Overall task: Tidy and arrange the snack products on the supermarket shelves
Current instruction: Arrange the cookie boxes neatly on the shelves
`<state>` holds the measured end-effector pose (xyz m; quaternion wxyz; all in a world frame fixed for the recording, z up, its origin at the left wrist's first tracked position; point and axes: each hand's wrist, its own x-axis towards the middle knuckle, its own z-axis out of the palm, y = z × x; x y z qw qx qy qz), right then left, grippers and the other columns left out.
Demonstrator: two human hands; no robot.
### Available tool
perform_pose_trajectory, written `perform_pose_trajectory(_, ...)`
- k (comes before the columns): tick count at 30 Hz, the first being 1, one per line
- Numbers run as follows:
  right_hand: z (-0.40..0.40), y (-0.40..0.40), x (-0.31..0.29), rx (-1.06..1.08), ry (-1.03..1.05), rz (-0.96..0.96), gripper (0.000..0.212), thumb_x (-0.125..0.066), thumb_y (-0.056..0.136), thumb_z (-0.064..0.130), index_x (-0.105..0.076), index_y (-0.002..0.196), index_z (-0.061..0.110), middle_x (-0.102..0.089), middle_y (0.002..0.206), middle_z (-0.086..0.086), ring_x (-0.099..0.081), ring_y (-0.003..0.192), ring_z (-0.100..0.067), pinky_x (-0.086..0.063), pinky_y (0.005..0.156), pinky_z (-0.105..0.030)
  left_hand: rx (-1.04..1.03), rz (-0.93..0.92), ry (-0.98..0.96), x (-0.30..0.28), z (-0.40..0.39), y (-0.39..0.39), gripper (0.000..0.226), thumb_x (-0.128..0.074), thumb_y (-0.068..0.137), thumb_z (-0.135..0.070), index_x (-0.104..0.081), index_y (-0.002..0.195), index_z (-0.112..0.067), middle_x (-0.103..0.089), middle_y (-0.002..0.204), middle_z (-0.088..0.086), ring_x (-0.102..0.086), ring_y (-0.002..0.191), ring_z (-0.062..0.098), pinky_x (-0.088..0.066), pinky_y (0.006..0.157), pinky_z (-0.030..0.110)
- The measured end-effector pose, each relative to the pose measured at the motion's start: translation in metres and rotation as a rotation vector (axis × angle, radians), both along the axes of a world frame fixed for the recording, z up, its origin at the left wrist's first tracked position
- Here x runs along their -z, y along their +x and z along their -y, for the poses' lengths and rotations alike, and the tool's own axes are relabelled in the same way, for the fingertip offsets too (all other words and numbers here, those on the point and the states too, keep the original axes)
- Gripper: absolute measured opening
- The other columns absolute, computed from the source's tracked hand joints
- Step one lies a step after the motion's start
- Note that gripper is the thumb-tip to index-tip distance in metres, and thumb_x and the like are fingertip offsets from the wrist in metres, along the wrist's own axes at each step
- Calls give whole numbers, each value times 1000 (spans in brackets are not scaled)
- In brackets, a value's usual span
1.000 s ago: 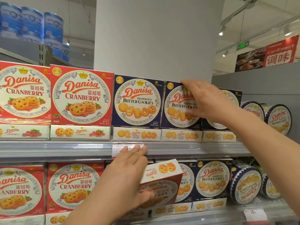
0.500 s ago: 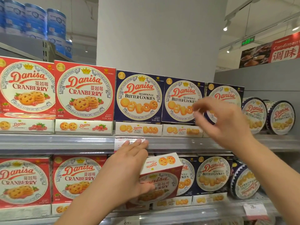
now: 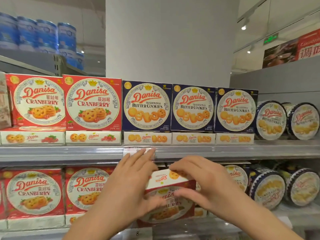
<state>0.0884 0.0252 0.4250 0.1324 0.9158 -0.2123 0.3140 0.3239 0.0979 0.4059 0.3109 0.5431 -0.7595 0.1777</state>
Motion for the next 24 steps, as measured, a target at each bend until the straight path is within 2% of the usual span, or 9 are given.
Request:
perform_pose_trajectory(2,1,2,-1,-34,55,80,49,-61,90,59,-53,132,35,-59,123,23,-58,110,1,-57,83,-28,38,-329,-50,-2,-17,9,76,-67,66,-80,-46,132,-48,-45,140,-41,-43,128,-16,-40,101,12)
perform_pose_trajectory(3,1,4,-1,-53,86,134,48,-63,90,58,-56,130,34,-60,121,24,-59,108,2,-56,82,-26,51,-479,-70,-1,-25,15,76,-73,65,-75,-46,131,-50,-49,133,-43,-46,122,-18,-41,95,10)
perform_pose_trajectory(7,-4,18,1,-113,297,373,43,-74,80,59,-62,118,42,-63,116,28,-62,105,7,-52,79,-14,108,-848,-5,17,-48,43,72,-81,60,-66,-56,124,-45,-69,122,-18,-64,115,7,-50,98,38)
perform_pose_trajectory(9,-7,30,4,-152,410,439,46,-75,71,57,-63,114,46,-66,111,29,-64,102,3,-54,77,-18,79,-863,58,27,-60,48,64,-80,64,-65,-59,121,-43,-72,116,-14,-68,109,9,-54,93,40)
perform_pose_trajectory(11,-10,47,5,-167,464,449,48,-75,70,59,-62,115,47,-67,110,30,-65,99,3,-56,77,-22,50,-851,45,32,-72,53,44,-80,75,-55,-66,113,-38,-75,109,-13,-71,101,8,-58,86,33)
perform_pose_trajectory(13,-15,66,4,-163,397,382,47,-74,77,65,-56,118,50,-63,113,34,-60,104,11,-50,81,-13,9,-849,-10,31,-84,62,32,-80,80,-46,-70,106,-31,-76,102,-14,-72,93,6,-58,78,24)
perform_pose_trajectory(16,-32,95,-6,-135,207,257,60,-68,79,61,-45,133,49,-50,125,39,-43,117,23,-32,92,3,-69,-778,-89,23,-98,83,33,-79,80,-50,-70,106,-31,-75,96,-16,-72,86,5,-56,69,21)
perform_pose_trajectory(21,-62,145,-32,-201,74,253,57,-72,87,45,-51,139,38,-59,129,25,-53,118,9,-40,96,-7,-47,-693,-210,20,-110,132,41,-70,75,-61,-66,111,-41,-73,100,-19,-71,90,7,-59,69,29)
perform_pose_trajectory(24,-80,183,-42,-207,26,276,55,-73,85,41,-56,136,30,-61,128,20,-55,120,5,-41,96,-9,25,-719,-166,15,-120,175,47,-62,77,-66,-59,120,-47,-72,108,-22,-70,99,4,-57,74,22)
